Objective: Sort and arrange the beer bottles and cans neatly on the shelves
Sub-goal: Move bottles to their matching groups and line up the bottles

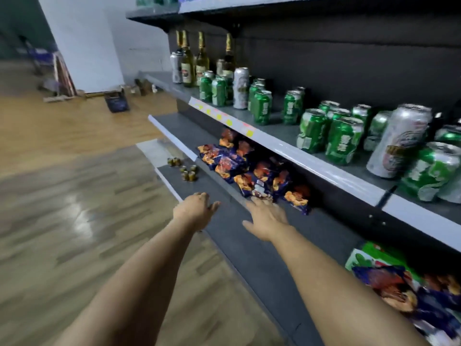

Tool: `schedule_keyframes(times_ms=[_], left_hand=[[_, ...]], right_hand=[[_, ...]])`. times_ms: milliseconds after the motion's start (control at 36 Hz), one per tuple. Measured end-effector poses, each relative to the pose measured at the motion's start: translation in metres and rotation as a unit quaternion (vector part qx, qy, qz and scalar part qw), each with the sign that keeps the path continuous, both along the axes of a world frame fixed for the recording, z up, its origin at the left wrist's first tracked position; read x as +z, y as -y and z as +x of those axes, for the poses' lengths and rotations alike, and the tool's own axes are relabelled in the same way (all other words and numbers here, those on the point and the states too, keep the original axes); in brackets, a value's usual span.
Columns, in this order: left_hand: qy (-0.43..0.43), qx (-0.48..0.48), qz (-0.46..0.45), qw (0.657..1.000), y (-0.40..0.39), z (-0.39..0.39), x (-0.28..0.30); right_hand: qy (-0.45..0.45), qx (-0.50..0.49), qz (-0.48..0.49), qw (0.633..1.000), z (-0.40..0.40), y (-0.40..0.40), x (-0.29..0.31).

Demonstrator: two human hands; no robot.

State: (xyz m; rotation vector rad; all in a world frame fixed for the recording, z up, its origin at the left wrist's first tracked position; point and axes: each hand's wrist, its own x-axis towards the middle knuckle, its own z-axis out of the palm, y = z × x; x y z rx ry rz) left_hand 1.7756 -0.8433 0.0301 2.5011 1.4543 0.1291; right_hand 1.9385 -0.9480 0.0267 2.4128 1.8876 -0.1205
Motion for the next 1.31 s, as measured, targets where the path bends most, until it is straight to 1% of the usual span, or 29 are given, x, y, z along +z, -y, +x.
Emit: schedule_keyframes(times_ms=[139,278,417,556,778,917,1056,1167,1306], left_hand=[[-0.001,0.025,-0.003,1.000,-0.070,-0.066,-0.013],[-0.006,0.029,-0.005,1.000,-0.135,-0.119,-0.025],[-0.021,0.038,-0.021,0.999,-0.195,-0.148,-0.035],[-0.024,0.047,-0.019,0.998,-0.265,-0.164,-0.041],[-0.029,0.051,0.002,0.998,-0.396,-0.150,-0.032],[-0.040,0.032,0.007,0.999,-0.480,-0.126,-0.011],[-0.046,0.013,0.010,0.999,-0.555,-0.112,-0.003],[-0.038,0.005,0.005,0.999,-0.614,-0.108,-0.004],[-0.031,-0.015,0.007,0.999,-0.694,-0.095,-0.002]], right_hand=[[-0.011,0.023,-0.015,1.000,-0.053,-0.086,-0.003],[-0.021,0.038,-0.025,0.999,-0.099,-0.165,-0.005],[-0.028,0.058,-0.034,0.997,-0.131,-0.232,-0.012],[-0.028,0.069,-0.043,0.996,-0.144,-0.305,-0.017],[-0.016,0.067,-0.022,0.997,-0.126,-0.439,-0.014],[-0.023,0.047,-0.011,0.999,-0.104,-0.524,-0.001],[-0.030,0.023,-0.004,0.999,-0.088,-0.597,0.009],[-0.002,0.023,-0.005,1.000,-0.078,-0.652,0.013],[0.019,-0.003,0.010,1.000,-0.065,-0.722,0.023]])
